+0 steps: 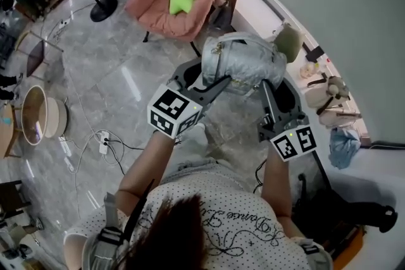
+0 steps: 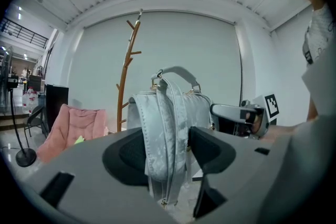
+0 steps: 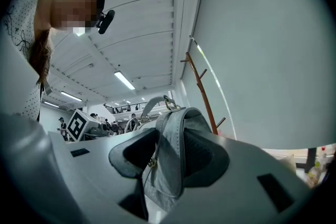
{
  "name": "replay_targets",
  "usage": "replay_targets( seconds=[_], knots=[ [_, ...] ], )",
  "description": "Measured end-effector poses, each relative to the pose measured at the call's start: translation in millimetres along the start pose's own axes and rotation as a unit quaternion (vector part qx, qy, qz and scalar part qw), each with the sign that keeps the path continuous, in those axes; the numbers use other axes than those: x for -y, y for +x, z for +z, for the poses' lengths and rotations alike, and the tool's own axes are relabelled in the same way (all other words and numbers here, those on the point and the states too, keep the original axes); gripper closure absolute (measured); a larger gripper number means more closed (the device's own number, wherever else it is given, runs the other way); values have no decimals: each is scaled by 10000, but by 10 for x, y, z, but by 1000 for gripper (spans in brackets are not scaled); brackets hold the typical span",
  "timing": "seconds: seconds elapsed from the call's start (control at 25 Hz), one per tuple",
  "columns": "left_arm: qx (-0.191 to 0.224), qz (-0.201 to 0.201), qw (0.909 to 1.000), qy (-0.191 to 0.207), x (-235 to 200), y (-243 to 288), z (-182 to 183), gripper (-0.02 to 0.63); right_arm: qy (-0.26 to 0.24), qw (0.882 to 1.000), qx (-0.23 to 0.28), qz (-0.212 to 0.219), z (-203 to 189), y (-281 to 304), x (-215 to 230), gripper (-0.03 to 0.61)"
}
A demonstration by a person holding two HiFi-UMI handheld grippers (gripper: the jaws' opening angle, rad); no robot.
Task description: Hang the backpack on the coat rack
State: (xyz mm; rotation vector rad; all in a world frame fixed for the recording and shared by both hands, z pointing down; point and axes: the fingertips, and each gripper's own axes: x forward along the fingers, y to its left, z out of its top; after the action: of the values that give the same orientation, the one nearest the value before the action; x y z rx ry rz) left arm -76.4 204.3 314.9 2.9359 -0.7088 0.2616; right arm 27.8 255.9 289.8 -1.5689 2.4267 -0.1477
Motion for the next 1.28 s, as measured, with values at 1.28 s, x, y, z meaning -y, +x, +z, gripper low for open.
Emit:
replay_targets(
  seconds=[1.28],
  knots=[
    [56,543,9983,-205,-1784,1828,525,371,116,9978,-220,616,158,2003,1854,413]
  ],
)
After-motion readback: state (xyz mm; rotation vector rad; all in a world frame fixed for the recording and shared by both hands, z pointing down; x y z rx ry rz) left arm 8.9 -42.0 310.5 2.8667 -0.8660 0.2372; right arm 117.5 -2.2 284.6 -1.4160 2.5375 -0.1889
